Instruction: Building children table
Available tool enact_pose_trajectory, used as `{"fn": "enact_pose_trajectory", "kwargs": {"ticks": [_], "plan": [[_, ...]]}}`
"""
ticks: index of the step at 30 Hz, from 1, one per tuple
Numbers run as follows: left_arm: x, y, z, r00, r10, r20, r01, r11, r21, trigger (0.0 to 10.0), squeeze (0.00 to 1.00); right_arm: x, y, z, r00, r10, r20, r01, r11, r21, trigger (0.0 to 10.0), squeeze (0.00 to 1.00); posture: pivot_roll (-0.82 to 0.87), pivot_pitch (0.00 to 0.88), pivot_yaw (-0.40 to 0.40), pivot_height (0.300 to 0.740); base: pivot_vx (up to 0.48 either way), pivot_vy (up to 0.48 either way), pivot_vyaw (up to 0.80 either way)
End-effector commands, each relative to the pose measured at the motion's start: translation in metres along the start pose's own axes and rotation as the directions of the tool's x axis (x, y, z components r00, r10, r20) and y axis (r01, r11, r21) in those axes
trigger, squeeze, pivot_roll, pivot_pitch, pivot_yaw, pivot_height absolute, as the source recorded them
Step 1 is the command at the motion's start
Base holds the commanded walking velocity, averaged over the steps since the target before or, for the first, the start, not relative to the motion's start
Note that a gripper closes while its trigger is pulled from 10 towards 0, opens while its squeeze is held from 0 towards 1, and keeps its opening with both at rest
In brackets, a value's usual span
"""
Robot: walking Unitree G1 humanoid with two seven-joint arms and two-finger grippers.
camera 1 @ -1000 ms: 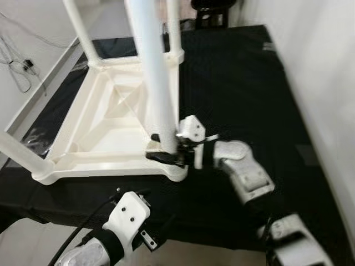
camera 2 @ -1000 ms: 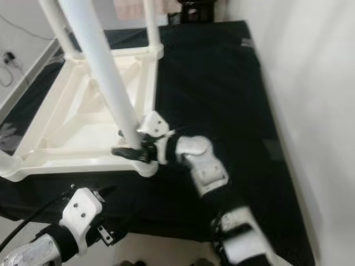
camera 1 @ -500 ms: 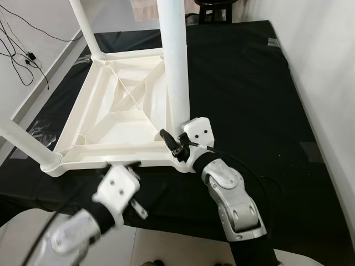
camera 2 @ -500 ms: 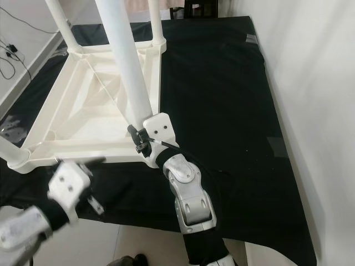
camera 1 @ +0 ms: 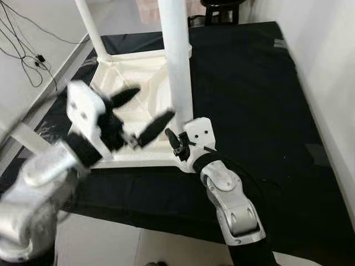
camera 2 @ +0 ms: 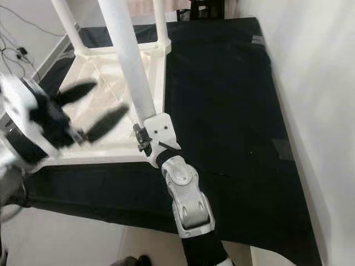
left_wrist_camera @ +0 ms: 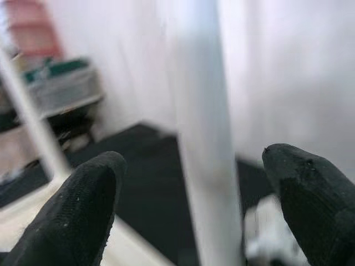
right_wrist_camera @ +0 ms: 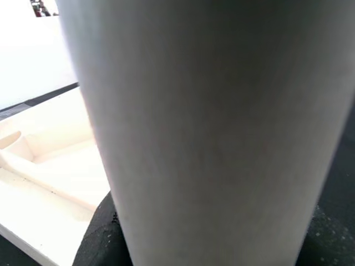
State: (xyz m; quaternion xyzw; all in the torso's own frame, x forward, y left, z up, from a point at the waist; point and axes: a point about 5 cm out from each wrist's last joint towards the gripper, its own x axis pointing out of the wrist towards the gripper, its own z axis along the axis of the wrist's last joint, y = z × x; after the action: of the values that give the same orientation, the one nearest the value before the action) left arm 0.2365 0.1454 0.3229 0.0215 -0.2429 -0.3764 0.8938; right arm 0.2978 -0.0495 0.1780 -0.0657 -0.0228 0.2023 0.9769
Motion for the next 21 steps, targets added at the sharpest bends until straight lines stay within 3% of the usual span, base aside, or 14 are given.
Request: {"fn": "enact_pose_trajectory", "kwargs": {"ticks": [1,2,4,5,6,13,18,21], "plan": [[-0.005,0.005,-0.002,1.000,0.000,-0.030,0.000,1.000,-0.017,10.0,1.00,-0.003,0.007,-0.036,0.983,-0.020,-0.183,0.040,0.993,0.109,10.0,0.00,0.03,0.140,0.117,0.740,0.000,0.000,0.00],[0.002,0.017,-0.002,0.999,0.005,-0.046,-0.005,1.000,-0.008,10.0,1.00,-0.003,0.009,-0.035,0.984,-0.012,-0.179,0.032,0.993,0.111,10.0,0.00,0.02,0.139,0.119,0.740,0.000,0.000,0.00],[0.006,0.022,-0.003,0.998,0.007,-0.056,-0.008,1.000,-0.014,10.0,1.00,-0.003,0.010,-0.034,0.984,-0.010,-0.180,0.030,0.994,0.109,10.0,0.00,0.02,0.138,0.119,0.740,0.000,0.000,0.00],[0.010,0.026,-0.003,0.998,0.007,-0.064,-0.008,1.000,-0.024,10.0,0.91,-0.003,0.010,-0.034,0.984,-0.008,-0.178,0.028,0.994,0.108,10.0,0.00,0.02,0.138,0.119,0.740,0.000,0.000,0.00],[0.015,0.030,-0.006,0.997,0.004,-0.071,-0.007,0.999,-0.042,10.0,0.00,-0.004,0.011,-0.033,0.984,-0.007,-0.178,0.027,0.994,0.107,10.0,0.00,0.02,0.140,0.119,0.740,0.000,0.000,0.00],[0.035,0.037,-0.016,0.993,-0.051,-0.104,0.036,0.989,-0.142,10.0,0.00,-0.006,0.011,-0.031,0.985,-0.004,-0.175,0.023,0.994,0.107,10.0,0.00,0.00,0.145,0.123,0.740,0.000,0.000,0.00],[0.044,0.029,-0.033,0.975,-0.127,-0.179,0.090,0.975,-0.203,9.5,0.00,-0.006,0.013,-0.030,0.985,-0.004,-0.171,0.022,0.994,0.105,10.0,0.00,0.00,0.152,0.126,0.740,0.000,0.000,0.00],[0.045,0.022,-0.040,0.960,-0.186,-0.211,0.140,0.966,-0.217,10.0,0.00,-0.006,0.014,-0.030,0.986,-0.002,-0.170,0.020,0.995,0.103,10.0,0.00,0.00,0.152,0.126,0.740,0.000,0.000,0.00]]}}
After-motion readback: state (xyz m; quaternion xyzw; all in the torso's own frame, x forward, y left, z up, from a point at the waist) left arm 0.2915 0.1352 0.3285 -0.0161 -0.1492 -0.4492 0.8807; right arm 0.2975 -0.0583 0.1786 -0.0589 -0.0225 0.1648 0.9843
